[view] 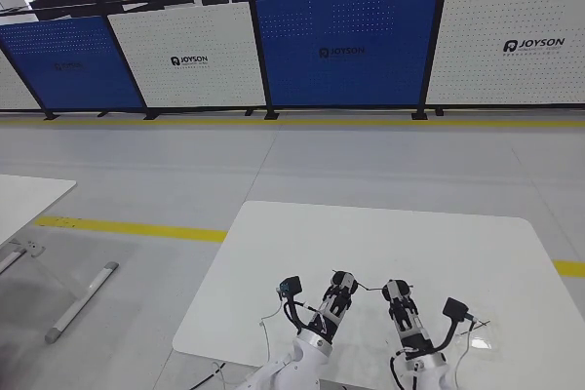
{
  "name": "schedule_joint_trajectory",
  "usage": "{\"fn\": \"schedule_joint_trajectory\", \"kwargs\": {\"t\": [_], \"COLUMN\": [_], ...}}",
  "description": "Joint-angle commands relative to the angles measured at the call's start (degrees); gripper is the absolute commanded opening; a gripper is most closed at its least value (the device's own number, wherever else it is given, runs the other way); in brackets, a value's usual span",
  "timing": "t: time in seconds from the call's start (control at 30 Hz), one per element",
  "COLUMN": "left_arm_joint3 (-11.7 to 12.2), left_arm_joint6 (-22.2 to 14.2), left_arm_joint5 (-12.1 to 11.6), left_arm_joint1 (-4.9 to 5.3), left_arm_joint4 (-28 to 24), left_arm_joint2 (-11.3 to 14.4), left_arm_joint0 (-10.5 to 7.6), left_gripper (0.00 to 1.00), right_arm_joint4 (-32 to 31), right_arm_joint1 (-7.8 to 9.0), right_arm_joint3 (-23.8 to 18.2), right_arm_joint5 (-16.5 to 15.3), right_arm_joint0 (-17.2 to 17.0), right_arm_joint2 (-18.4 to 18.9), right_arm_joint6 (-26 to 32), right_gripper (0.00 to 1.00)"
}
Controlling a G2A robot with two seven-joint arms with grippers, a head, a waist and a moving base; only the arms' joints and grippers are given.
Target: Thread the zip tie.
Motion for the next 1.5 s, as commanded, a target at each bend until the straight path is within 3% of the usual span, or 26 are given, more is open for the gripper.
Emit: {"fn": "schedule_joint_trajectory", "kwargs": {"t": [0.0, 0.33, 0.63, 1.2, 1.47], "left_arm_joint3": [0.0, 0.0, 0.0, 0.0, 0.0], "left_arm_joint6": [0.0, 0.0, 0.0, 0.0, 0.0], "left_arm_joint5": [0.0, 0.0, 0.0, 0.0, 0.0], "left_arm_joint1": [0.0, 0.0, 0.0, 0.0, 0.0], "left_arm_joint4": [0.0, 0.0, 0.0, 0.0, 0.0], "left_arm_joint2": [0.0, 0.0, 0.0, 0.0, 0.0], "left_arm_joint0": [0.0, 0.0, 0.0, 0.0, 0.0], "left_gripper": [0.0, 0.0, 0.0, 0.0, 0.0], "right_arm_joint4": [-0.04, -0.43, -0.33, -0.87, -1.22], "right_arm_joint1": [-0.06, -0.35, -0.25, -0.7, -0.63], "right_arm_joint3": [0.02, 0.32, -0.75, -0.2, -1.38], "right_arm_joint5": [0.25, 0.67, -0.92, 0.53, -0.2], "right_arm_joint0": [0.07, 0.3, -1.2, -0.23, -1.45], "right_arm_joint2": [0.03, -0.11, 1.13, 0.59, 1.31], "right_arm_joint6": [-0.22, -0.27, -0.55, 0.49, 0.17], "right_gripper": [0.0, 0.0, 0.0, 0.0, 0.0]}}
